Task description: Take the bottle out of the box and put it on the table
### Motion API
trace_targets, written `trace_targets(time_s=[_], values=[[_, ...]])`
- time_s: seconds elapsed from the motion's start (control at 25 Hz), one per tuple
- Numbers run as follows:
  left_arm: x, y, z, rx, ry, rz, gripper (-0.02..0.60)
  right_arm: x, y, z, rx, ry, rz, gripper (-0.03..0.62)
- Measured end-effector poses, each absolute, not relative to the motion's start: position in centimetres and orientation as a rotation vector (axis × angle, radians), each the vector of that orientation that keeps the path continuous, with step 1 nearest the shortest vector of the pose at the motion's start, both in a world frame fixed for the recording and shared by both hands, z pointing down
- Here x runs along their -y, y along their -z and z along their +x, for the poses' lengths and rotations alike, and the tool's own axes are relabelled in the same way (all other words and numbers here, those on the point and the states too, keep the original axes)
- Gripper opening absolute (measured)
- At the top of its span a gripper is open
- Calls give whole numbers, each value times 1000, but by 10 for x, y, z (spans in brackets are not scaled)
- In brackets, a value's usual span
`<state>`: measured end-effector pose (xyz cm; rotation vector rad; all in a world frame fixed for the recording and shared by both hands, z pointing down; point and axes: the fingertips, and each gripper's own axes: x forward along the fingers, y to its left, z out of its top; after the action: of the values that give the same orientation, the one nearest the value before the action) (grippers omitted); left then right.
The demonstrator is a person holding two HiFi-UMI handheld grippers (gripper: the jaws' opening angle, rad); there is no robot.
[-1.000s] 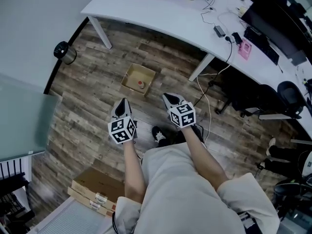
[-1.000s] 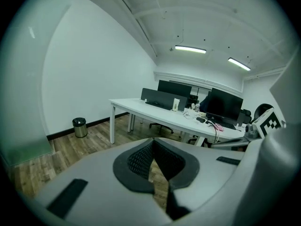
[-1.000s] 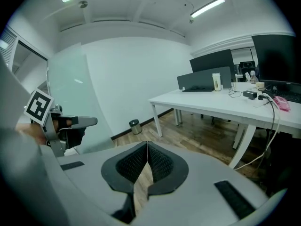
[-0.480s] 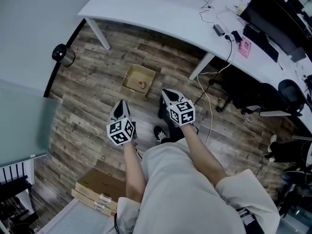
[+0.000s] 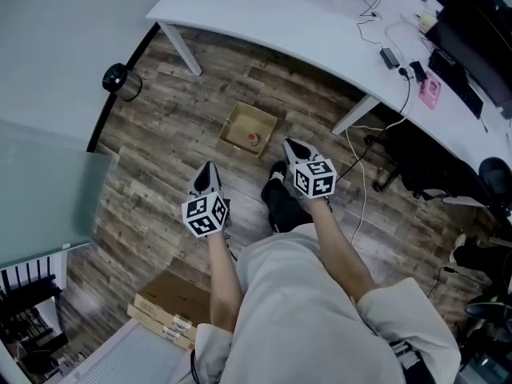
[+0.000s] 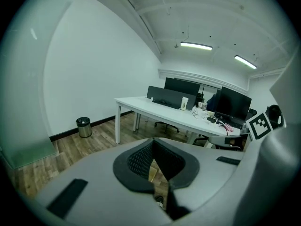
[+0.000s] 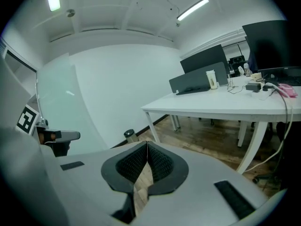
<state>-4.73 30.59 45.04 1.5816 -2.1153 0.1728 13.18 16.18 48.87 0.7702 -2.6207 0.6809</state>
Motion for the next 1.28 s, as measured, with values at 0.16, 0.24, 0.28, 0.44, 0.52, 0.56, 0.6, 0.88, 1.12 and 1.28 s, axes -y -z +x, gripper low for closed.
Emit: trace_targets(time_s=[0.16,0.24,0.28,0.44,0.52,0.56,0.6,0.88,1.12,1.28], values=[[-269,-461,-74,2098,-216,1580,14,-134,-495,95,2649,-765,688,38],[-247,-465,-93,2081,-234,1581,14,-115,-497,74,2644,-784,681,38],[-236,-467,-103,2074,-238,1581,14,-104,-498,64,2642,-793,678,38],[-190,-475,-130,2039,-249,1592,14,-59,-508,35,2618,-774,650,38],[-167,-478,-140,2013,-265,1609,14,-43,-517,26,2595,-733,604,38],[-157,-481,-145,1996,-272,1618,14,-37,-522,22,2582,-721,577,38],[-148,-483,-150,1980,-280,1625,14,-32,-529,20,2566,-716,553,38],[-110,-504,-167,1934,-332,1647,14,-10,-577,28,2448,-743,516,38],[-81,-530,-189,1923,-335,1644,14,7,-605,21,2355,-714,491,38],[-66,-561,-201,1906,-310,1655,14,4,-633,11,2283,-731,473,38]])
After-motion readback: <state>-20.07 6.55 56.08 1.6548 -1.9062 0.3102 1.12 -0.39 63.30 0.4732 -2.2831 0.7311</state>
